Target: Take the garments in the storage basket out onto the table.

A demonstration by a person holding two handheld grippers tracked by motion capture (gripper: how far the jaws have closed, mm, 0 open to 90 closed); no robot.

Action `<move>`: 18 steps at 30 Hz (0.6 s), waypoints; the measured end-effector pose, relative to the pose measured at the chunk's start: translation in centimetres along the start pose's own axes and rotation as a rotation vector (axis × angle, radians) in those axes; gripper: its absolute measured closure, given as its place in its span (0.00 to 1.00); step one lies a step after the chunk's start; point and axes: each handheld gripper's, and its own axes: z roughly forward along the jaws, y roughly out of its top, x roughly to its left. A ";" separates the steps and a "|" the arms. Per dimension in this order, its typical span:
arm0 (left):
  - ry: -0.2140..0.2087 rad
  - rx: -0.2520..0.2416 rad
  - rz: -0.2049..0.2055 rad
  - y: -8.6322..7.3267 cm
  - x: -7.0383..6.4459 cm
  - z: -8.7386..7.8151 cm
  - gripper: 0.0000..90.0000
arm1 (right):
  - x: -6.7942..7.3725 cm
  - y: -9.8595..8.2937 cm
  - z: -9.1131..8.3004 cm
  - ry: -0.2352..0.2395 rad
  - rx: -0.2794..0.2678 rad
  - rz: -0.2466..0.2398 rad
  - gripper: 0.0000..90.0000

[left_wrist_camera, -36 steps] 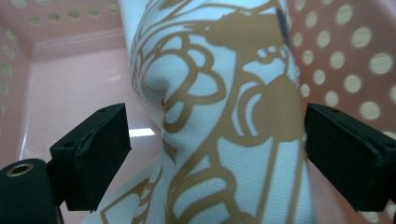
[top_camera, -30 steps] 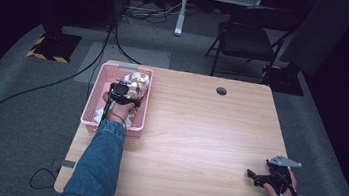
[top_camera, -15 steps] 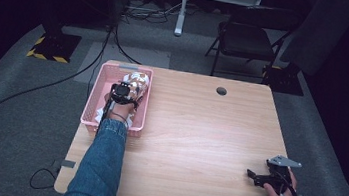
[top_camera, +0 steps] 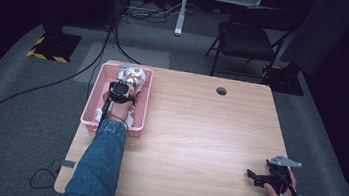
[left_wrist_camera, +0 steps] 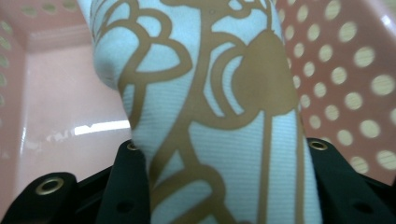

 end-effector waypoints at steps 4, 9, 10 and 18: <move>0.000 -0.025 0.001 0.4 -0.2 -0.8 0.63 | 0.0 0.0 0.0 0.000 0.000 0.000 0.00; 0.003 -0.057 0.012 0.9 -0.6 -1.8 0.63 | 0.0 0.0 0.0 0.000 0.000 0.000 0.00; 0.003 -0.058 0.017 1.0 -0.7 -2.0 0.63 | 0.0 0.0 0.0 0.000 0.000 0.000 0.00; -0.011 -0.104 0.022 2.0 -1.7 -3.3 0.63 | 0.0 0.0 0.0 0.000 0.000 0.000 0.00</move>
